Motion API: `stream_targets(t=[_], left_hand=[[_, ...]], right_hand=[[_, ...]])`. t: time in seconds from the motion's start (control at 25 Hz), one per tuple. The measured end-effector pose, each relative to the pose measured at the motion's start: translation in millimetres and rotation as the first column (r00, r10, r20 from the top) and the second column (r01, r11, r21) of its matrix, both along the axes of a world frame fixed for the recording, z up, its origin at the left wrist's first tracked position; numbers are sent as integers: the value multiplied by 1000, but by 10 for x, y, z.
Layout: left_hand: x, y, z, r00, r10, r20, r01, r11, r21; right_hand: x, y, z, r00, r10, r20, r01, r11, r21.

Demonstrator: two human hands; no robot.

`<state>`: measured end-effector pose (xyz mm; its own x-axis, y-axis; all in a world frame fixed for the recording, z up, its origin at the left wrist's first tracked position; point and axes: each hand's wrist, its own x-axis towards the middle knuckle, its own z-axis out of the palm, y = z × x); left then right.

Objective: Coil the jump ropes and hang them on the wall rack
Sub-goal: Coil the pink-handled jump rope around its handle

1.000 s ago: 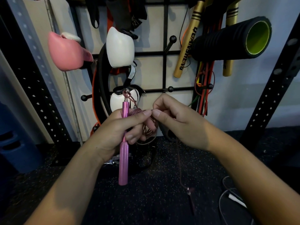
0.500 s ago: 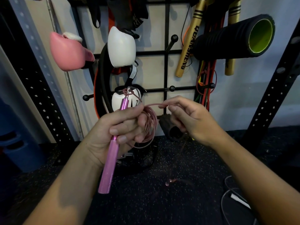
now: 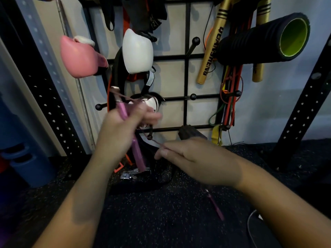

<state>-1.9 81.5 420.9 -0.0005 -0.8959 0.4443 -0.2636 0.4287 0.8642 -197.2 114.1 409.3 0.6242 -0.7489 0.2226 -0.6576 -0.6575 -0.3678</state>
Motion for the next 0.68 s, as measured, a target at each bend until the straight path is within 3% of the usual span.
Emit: stream_targets(t=[0.04, 0.08, 0.12, 0.24, 0.44, 0.6, 0.68], left_hand=[[-30, 17, -38, 976, -21, 215, 19, 1000, 15], [-71, 42, -47, 938, -76, 337, 61, 997, 55], [-106, 60, -51, 917, -154, 368, 122, 987, 109], [-174, 105, -54, 926, -338, 166, 305, 932, 196], [-136, 73, -87, 907, -420, 22, 405, 887, 221], [-188, 105, -75, 905, -424, -42, 421, 877, 233], [-179, 154, -68, 824, -519, -229, 565, 788, 245]], right_hand=[[-9, 11, 82, 999, -7, 42, 10, 998, -56], [-49, -11, 141, 991, -39, 126, 52, 994, -100], [-100, -43, 196, 967, -96, 235, 126, 985, -117], [-245, -144, 217, 860, -213, 463, 270, 961, -60], [-291, -168, 134, 823, -152, 547, 86, 986, 145], [-278, -172, 160, 732, -193, 653, 137, 981, 136], [-244, -175, 161, 691, -199, 695, 192, 977, 88]])
